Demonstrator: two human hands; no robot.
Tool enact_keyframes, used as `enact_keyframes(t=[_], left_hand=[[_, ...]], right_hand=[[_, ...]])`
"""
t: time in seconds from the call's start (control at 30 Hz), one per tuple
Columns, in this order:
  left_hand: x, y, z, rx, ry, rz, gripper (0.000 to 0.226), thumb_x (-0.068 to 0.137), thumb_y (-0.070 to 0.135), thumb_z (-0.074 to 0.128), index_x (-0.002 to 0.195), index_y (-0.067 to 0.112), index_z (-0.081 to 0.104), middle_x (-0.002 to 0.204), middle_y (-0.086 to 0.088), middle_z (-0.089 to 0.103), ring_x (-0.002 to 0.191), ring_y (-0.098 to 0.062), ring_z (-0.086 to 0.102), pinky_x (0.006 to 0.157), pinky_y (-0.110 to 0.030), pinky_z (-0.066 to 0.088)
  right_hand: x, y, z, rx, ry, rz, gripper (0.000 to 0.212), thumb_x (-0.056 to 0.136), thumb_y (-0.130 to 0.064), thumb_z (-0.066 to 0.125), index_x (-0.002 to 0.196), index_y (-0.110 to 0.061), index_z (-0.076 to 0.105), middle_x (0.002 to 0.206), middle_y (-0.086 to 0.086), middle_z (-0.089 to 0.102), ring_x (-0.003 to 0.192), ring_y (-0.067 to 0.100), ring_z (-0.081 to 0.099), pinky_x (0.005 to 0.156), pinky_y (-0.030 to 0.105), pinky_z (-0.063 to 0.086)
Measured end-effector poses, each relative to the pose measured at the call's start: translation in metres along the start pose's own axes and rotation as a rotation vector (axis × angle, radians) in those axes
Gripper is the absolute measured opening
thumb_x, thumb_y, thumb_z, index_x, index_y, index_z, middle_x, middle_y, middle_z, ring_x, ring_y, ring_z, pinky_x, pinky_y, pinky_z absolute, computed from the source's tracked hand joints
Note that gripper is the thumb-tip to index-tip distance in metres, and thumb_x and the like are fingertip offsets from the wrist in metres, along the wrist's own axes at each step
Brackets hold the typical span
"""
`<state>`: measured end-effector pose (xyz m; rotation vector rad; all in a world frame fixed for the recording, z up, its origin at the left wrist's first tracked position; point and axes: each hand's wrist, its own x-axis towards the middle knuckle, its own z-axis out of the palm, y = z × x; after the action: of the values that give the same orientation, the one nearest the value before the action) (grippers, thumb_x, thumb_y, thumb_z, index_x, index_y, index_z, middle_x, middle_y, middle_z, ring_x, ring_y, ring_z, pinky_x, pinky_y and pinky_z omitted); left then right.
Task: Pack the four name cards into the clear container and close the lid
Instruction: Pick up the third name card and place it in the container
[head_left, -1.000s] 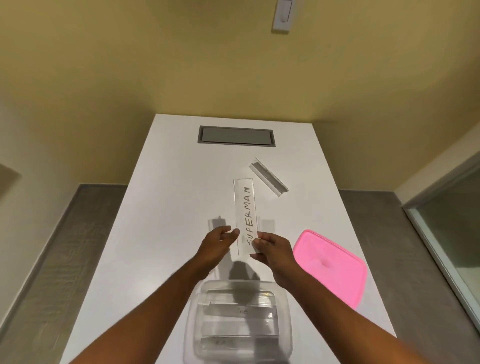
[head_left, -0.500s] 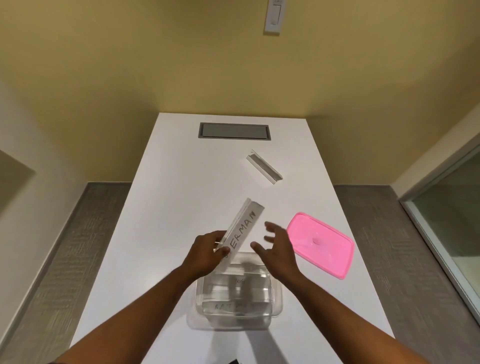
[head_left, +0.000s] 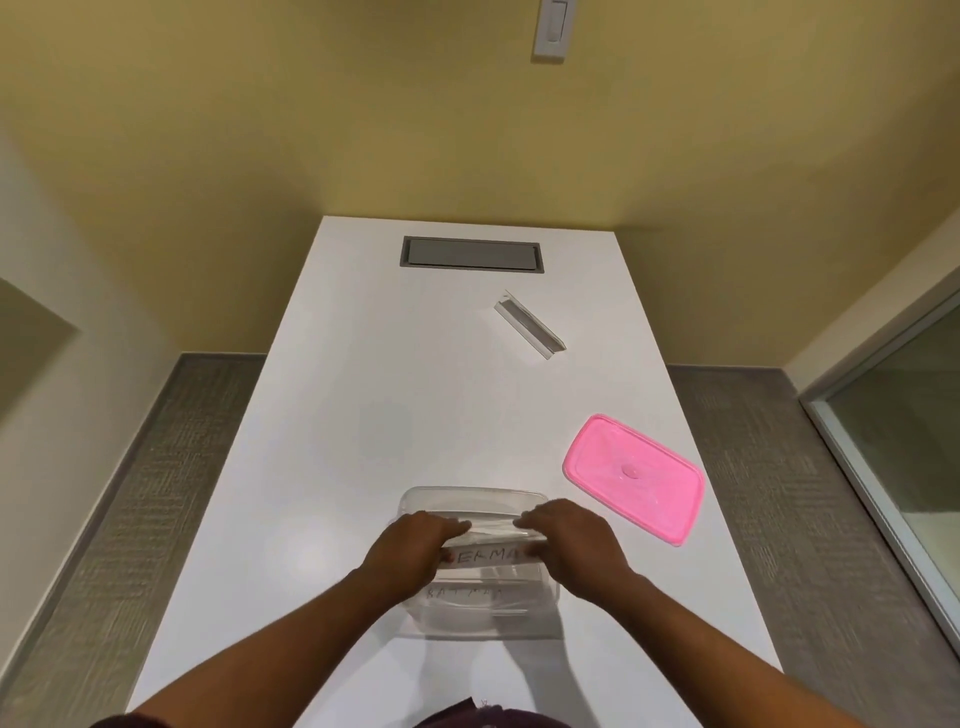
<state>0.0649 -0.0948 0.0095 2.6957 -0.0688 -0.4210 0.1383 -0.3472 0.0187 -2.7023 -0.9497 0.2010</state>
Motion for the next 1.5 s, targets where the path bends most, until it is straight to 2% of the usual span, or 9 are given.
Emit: enact_keyframes(t=[0.2, 0.4, 0.83, 1.03, 1.13, 1.23, 1.3, 1.4, 1.5], left_hand=[[0.002, 0.003, 0.020, 0.092, -0.091, -0.130, 0.047, 0.086, 0.025, 0.070, 0.131, 0.029, 0.061, 0.131, -0.005, 0.063, 0.120, -0.025, 0.060, 0.095, -0.030, 0.046], [0.000, 0.003, 0.035, 0.197, -0.166, -0.126, 0.034, 0.089, 0.014, 0.059, 0.123, 0.019, 0.062, 0.122, -0.014, 0.064, 0.112, -0.033, 0.062, 0.091, -0.039, 0.051], [0.002, -0.001, 0.047, 0.119, -0.150, -0.171, 0.040, 0.093, 0.005, 0.051, 0.129, 0.019, 0.059, 0.130, -0.009, 0.058, 0.119, -0.029, 0.059, 0.098, -0.037, 0.048], [0.004, -0.009, 0.043, 0.082, -0.144, -0.085, 0.034, 0.090, 0.011, 0.058, 0.124, 0.014, 0.058, 0.130, -0.007, 0.058, 0.121, -0.028, 0.056, 0.097, -0.038, 0.048], [0.006, -0.010, 0.036, -0.003, -0.068, 0.002, 0.035, 0.093, 0.025, 0.058, 0.127, 0.017, 0.059, 0.131, -0.002, 0.060, 0.122, -0.022, 0.056, 0.099, -0.033, 0.045], [0.014, -0.012, 0.018, -0.113, 0.110, 0.036, 0.025, 0.093, 0.032, 0.056, 0.113, 0.023, 0.067, 0.115, 0.006, 0.070, 0.108, -0.015, 0.064, 0.091, -0.030, 0.049], [0.023, -0.015, 0.006, -0.190, 0.232, 0.022, 0.017, 0.091, 0.033, 0.057, 0.100, 0.027, 0.071, 0.099, 0.012, 0.072, 0.093, -0.009, 0.067, 0.081, -0.032, 0.054], [0.041, -0.024, -0.009, -0.337, 0.367, -0.049, 0.011, 0.090, 0.032, 0.061, 0.092, 0.029, 0.072, 0.087, 0.017, 0.071, 0.079, 0.000, 0.065, 0.074, -0.029, 0.055], [0.064, -0.036, -0.017, -0.419, 0.458, -0.104, 0.008, 0.090, 0.028, 0.063, 0.089, 0.027, 0.071, 0.084, 0.017, 0.070, 0.077, -0.001, 0.065, 0.074, -0.029, 0.056]], right_hand=[[-0.003, -0.006, 0.019, -0.171, -0.245, -0.068, 0.033, 0.090, -0.033, 0.066, 0.123, -0.028, 0.067, 0.119, -0.005, 0.072, 0.114, 0.026, 0.061, 0.081, 0.038, 0.053], [0.006, -0.011, 0.041, -0.249, -0.423, -0.046, 0.028, 0.088, -0.026, 0.069, 0.114, -0.019, 0.070, 0.113, 0.008, 0.070, 0.107, 0.036, 0.064, 0.082, 0.042, 0.053], [0.011, -0.015, 0.065, -0.294, -0.458, 0.010, 0.026, 0.084, -0.009, 0.069, 0.110, -0.011, 0.070, 0.111, 0.014, 0.070, 0.099, 0.038, 0.067, 0.081, 0.043, 0.057], [0.014, -0.012, 0.065, -0.260, -0.473, 0.025, 0.036, 0.085, -0.022, 0.074, 0.120, -0.014, 0.067, 0.119, 0.012, 0.069, 0.107, 0.037, 0.066, 0.088, 0.043, 0.055], [0.018, -0.009, 0.056, -0.128, -0.426, 0.058, 0.047, 0.084, -0.040, 0.074, 0.127, -0.022, 0.066, 0.125, 0.007, 0.068, 0.115, 0.031, 0.063, 0.093, 0.039, 0.051], [0.029, -0.004, 0.037, 0.039, -0.263, 0.087, 0.037, 0.085, -0.055, 0.066, 0.107, -0.027, 0.074, 0.105, -0.005, 0.076, 0.099, 0.018, 0.068, 0.081, 0.031, 0.050], [0.041, 0.001, 0.022, 0.173, -0.153, 0.140, 0.030, 0.087, -0.053, 0.064, 0.090, -0.026, 0.077, 0.085, -0.009, 0.077, 0.077, 0.007, 0.067, 0.069, 0.026, 0.048], [0.068, 0.013, 0.000, 0.311, -0.010, 0.243, 0.022, 0.090, -0.043, 0.067, 0.080, -0.025, 0.077, 0.068, -0.016, 0.071, 0.061, -0.004, 0.060, 0.060, 0.010, 0.038], [0.100, 0.037, -0.011, 0.362, 0.041, 0.328, 0.021, 0.090, -0.036, 0.068, 0.076, -0.023, 0.075, 0.063, -0.017, 0.067, 0.060, -0.003, 0.061, 0.062, 0.017, 0.044]])
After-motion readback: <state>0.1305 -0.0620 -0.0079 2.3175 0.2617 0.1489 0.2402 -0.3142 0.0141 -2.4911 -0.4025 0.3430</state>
